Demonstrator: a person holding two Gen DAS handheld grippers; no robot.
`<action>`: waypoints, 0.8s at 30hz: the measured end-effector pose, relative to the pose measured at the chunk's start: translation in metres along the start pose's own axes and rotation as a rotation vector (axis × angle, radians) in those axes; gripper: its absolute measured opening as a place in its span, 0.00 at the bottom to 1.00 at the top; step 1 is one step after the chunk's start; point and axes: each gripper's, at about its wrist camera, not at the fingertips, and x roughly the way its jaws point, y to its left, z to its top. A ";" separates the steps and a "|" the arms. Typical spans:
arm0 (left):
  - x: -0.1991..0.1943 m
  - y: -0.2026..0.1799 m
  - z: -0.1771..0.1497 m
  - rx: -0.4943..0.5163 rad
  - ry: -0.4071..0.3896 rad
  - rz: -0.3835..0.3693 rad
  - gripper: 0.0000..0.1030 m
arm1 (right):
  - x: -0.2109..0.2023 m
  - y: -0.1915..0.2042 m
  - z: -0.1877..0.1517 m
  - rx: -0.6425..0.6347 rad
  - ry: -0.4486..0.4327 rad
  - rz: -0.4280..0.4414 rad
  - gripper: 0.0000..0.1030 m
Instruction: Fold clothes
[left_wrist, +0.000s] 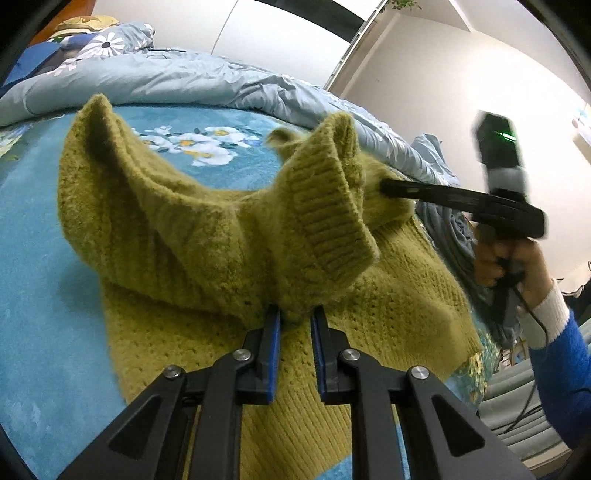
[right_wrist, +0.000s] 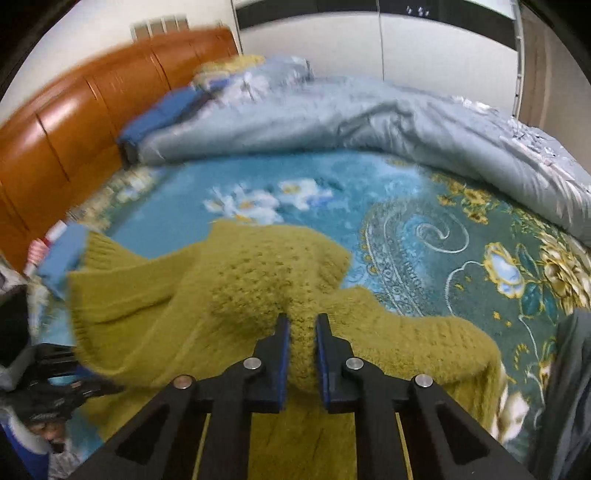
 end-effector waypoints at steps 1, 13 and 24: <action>-0.002 0.000 -0.001 0.005 0.000 0.000 0.17 | -0.016 0.000 -0.012 -0.003 -0.025 0.008 0.13; -0.010 0.005 -0.031 0.043 0.081 0.020 0.18 | -0.054 -0.004 -0.149 0.029 0.034 0.001 0.15; -0.060 0.010 -0.012 0.061 -0.009 0.028 0.39 | -0.105 -0.012 -0.162 0.008 0.002 -0.065 0.38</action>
